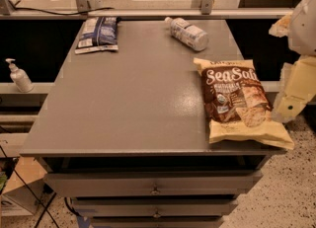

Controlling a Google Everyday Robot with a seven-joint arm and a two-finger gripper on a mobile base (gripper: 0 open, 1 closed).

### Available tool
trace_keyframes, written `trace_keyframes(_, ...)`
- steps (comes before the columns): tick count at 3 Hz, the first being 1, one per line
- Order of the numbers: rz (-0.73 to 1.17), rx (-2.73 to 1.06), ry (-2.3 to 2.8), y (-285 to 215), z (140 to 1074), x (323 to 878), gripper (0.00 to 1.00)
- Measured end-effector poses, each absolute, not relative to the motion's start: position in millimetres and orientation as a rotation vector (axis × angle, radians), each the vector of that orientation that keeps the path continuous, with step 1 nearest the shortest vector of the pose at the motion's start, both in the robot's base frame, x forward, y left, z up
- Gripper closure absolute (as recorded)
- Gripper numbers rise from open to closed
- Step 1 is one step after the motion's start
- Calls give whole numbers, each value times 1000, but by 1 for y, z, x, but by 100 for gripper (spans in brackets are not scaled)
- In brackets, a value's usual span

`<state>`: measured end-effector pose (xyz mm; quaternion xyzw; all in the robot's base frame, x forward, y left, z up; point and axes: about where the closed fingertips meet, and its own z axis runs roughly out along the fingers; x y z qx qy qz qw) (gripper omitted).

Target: Move brown chip bag near blue chip bag

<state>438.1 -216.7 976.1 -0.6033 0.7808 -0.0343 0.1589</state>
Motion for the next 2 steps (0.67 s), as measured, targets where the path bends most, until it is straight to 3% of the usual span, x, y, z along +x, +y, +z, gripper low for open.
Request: trace_keyframes(2,-7,-1713,2190,-213,967,446,0)
